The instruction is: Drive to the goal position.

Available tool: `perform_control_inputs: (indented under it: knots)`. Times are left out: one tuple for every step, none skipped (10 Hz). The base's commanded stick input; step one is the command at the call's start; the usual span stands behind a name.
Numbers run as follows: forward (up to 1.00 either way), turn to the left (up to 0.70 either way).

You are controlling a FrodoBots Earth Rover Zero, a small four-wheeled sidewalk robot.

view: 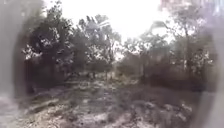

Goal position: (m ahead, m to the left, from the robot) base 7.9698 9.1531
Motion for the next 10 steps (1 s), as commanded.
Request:
perform_control_inputs:
  knots:
    - [0.85, 0.0]
    - [0.85, 0.0]
    - [0.85, 0.0]
    - [0.85, 0.0]
    - [0.85, 0.2]
    - [0.85, 0.34]
    - [0.85, 0.34]
    - [0.85, 0.18]
    - [0.85, 0.0]
    - [0.85, 0.0]
